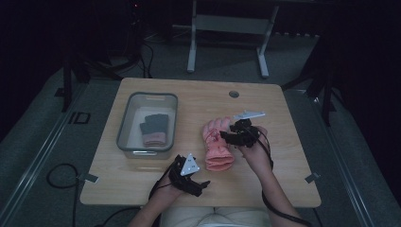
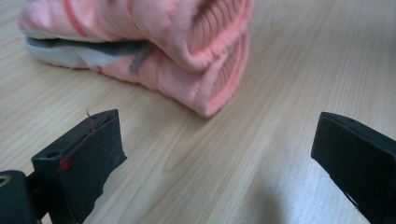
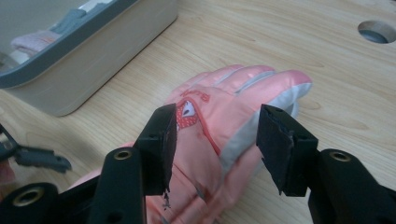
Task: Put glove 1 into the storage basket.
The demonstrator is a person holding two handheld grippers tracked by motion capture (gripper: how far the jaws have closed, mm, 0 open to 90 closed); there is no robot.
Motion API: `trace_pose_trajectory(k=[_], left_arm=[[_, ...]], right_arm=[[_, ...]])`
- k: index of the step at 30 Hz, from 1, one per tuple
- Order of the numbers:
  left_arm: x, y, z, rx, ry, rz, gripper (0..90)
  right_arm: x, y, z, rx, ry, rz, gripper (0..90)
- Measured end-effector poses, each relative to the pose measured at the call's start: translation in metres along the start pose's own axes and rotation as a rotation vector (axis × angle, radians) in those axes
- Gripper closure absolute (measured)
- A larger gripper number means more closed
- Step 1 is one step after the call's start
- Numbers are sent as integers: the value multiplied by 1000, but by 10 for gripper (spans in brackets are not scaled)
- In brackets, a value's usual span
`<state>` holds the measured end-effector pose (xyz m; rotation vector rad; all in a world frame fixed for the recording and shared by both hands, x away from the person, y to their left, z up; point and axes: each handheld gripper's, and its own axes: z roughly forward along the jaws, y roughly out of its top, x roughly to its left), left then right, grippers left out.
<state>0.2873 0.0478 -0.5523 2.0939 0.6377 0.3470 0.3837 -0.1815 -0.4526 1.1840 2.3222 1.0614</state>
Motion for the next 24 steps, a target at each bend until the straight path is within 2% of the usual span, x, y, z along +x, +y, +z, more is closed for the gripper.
trace_pose_trajectory(k=[1,4,6,10,13,15,16,18,22,23,24], left_arm=[[0,2,-3,-7,-4,-9,18],[0,12,-12,-36,41,-9,19],[2,21,-23,-87,55,-32,21],[6,39,-39,-171,55,-78,23],[8,53,-42,-152,76,-89,30],[8,58,-41,-144,65,-86,31],[10,68,-38,-129,42,-91,31],[14,78,-35,-134,21,-101,31],[22,92,-31,-129,8,-119,31],[29,99,-27,-122,10,-135,31],[29,99,-27,-122,10,-135,31]], right_arm=[[-1,-1,-3,-5,-2,-6,477],[-6,-2,-10,-19,-4,-34,485],[-11,-3,-14,-23,-3,-45,492],[-17,-6,-21,-30,-10,-63,533],[-20,-6,-25,-35,-3,-63,551],[-19,-5,-25,-37,-3,-67,562],[-18,-5,-25,-44,1,-73,569],[-18,-4,-24,-48,4,-75,580],[-16,-3,-24,-51,8,-81,602],[-17,-3,-24,-52,6,-84,605],[-17,-3,-24,-51,6,-83,608]])
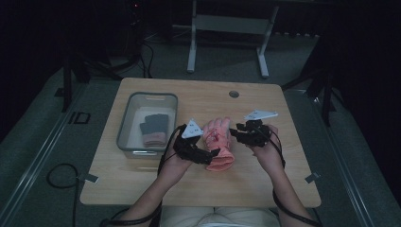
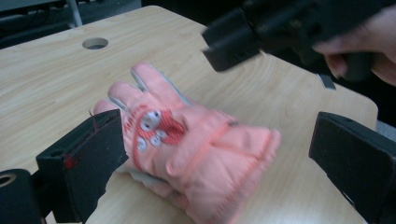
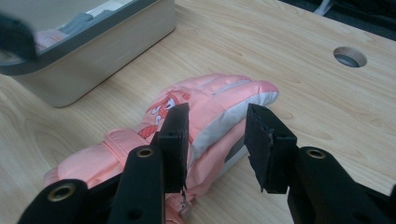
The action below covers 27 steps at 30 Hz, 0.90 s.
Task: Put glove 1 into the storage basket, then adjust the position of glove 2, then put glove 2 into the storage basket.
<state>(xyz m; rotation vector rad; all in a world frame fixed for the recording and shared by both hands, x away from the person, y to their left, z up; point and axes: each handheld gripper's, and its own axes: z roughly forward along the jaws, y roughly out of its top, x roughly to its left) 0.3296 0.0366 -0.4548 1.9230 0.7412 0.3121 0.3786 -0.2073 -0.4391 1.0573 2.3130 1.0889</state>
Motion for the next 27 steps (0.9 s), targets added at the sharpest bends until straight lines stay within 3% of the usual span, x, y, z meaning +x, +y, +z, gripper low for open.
trace_pose_trajectory(k=[5,9,16,19,20,23,24,27], left_arm=[[14,9,19,35,35,-36,36],[17,8,26,57,37,-30,37],[23,9,30,62,12,-66,45],[19,10,32,57,73,-53,72],[20,10,32,56,84,-72,91],[20,11,33,65,83,-79,97],[24,12,36,91,135,-93,117],[28,12,40,122,154,-125,142]], right_arm=[[-1,1,1,-1,0,-3,609],[-1,0,2,1,-4,-1,610],[0,-3,9,11,-4,-2,609],[2,-4,13,8,0,-1,609],[2,-4,14,6,-3,-4,609],[3,-5,16,5,-7,-7,609],[4,-3,19,-2,-6,-5,613],[7,1,21,-9,-2,-18,616]])
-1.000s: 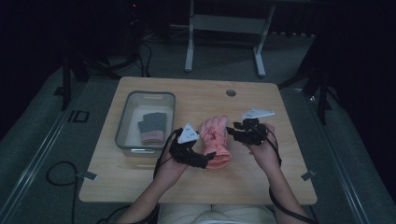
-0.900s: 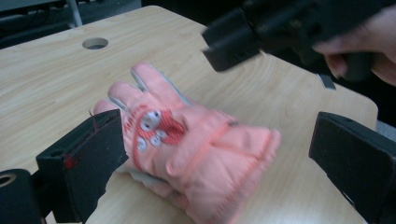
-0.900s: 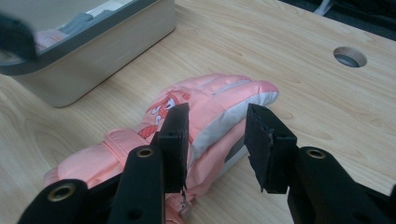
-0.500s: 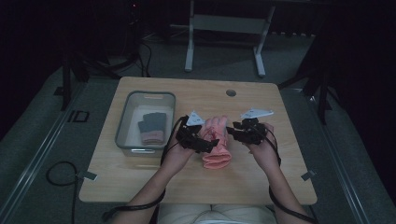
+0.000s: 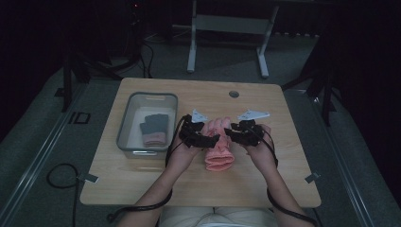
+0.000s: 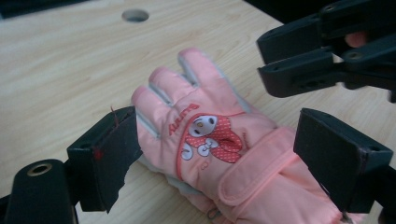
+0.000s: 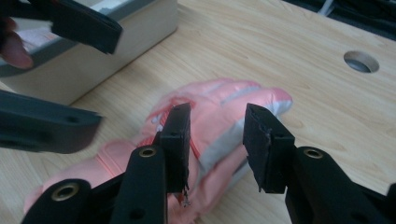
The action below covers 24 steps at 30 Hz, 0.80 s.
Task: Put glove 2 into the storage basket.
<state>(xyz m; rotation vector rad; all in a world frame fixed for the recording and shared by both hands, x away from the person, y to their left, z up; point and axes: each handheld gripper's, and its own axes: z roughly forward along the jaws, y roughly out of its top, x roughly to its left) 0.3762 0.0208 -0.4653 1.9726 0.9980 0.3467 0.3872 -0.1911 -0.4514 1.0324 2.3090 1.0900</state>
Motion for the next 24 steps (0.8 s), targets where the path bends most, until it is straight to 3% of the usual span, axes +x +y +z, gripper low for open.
trace_pose_trajectory(k=[4,6,8,11,13,15,17,20,21,24], left_arm=[[1,0,8,48,20,-30,150],[1,-2,12,68,46,-24,170],[4,-5,18,99,45,-53,174],[9,-11,24,118,23,-102,184],[17,-16,30,129,-5,-163,194],[23,-22,39,151,-23,-214,199],[27,-27,45,155,-82,-248,226],[33,-37,59,176,-130,-307,261],[34,-39,62,177,-126,-322,263],[40,-45,71,190,-167,-379,266]], right_arm=[[1,4,5,1,-2,1,615],[3,1,10,13,-42,-18,602],[1,-3,16,21,-16,13,591],[3,-10,23,46,-16,19,547],[3,-13,26,55,-6,29,504],[-1,-16,30,82,-31,33,463],[-8,-21,38,124,-32,61,390],[-18,-30,49,193,21,122,353],[-21,-32,52,206,36,133,352],[-28,-37,59,246,92,216,340]])
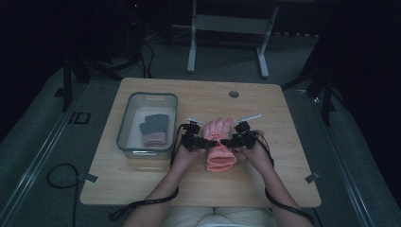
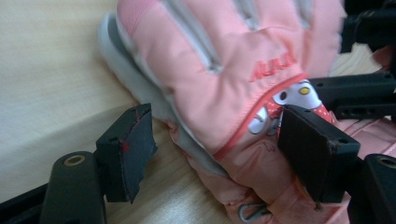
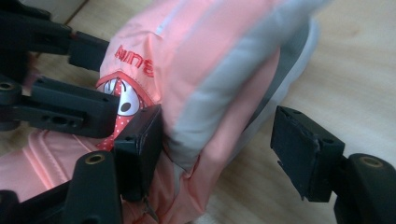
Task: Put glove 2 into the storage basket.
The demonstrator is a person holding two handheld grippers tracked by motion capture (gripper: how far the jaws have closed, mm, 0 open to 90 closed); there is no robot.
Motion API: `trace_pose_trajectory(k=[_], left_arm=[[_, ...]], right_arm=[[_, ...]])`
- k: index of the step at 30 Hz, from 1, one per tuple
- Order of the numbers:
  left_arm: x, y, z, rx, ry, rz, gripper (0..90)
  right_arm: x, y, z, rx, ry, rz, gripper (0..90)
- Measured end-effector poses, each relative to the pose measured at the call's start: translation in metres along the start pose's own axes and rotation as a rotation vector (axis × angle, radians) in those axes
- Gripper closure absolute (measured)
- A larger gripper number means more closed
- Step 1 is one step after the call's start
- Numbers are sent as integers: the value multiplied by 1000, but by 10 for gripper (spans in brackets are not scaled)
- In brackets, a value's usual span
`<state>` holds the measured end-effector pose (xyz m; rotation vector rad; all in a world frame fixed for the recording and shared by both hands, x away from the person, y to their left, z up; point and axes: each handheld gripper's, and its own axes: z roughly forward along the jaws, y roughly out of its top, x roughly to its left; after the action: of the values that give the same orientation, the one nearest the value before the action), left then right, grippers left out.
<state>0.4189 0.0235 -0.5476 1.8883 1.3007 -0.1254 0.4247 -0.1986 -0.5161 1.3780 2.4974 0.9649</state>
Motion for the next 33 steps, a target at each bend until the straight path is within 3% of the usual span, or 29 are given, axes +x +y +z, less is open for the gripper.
trace_pose_trajectory(k=[3,5,9,12,17,22,23,26,27,30,32,33], left_arm=[[2,1,2,12,-51,-8,373],[2,2,1,21,-60,-7,450],[6,3,-1,27,-84,-10,645],[4,4,-5,31,-94,-3,727],[-6,9,-14,30,-79,43,760],[-14,19,-31,-3,-76,63,766],[-21,25,-42,-23,-55,89,765],[-24,28,-48,-30,-44,103,765],[-29,35,-62,-51,-36,119,765],[-31,41,-75,-65,-26,129,765],[-31,41,-75,-65,-26,129,765],[-33,45,-86,-76,-1,144,765]], right_arm=[[-9,-1,6,24,78,63,370],[-9,-2,7,20,140,68,503],[0,-1,7,16,99,41,590],[3,0,5,12,94,35,625],[5,1,-2,-7,106,45,660],[9,7,-16,-52,117,49,667],[14,14,-25,-76,111,36,667],[17,18,-29,-86,110,29,666],[21,28,-39,-119,128,22,666],[26,36,-46,-140,132,6,665],[28,39,-48,-146,134,2,665],[33,44,-50,-156,135,-11,666]])
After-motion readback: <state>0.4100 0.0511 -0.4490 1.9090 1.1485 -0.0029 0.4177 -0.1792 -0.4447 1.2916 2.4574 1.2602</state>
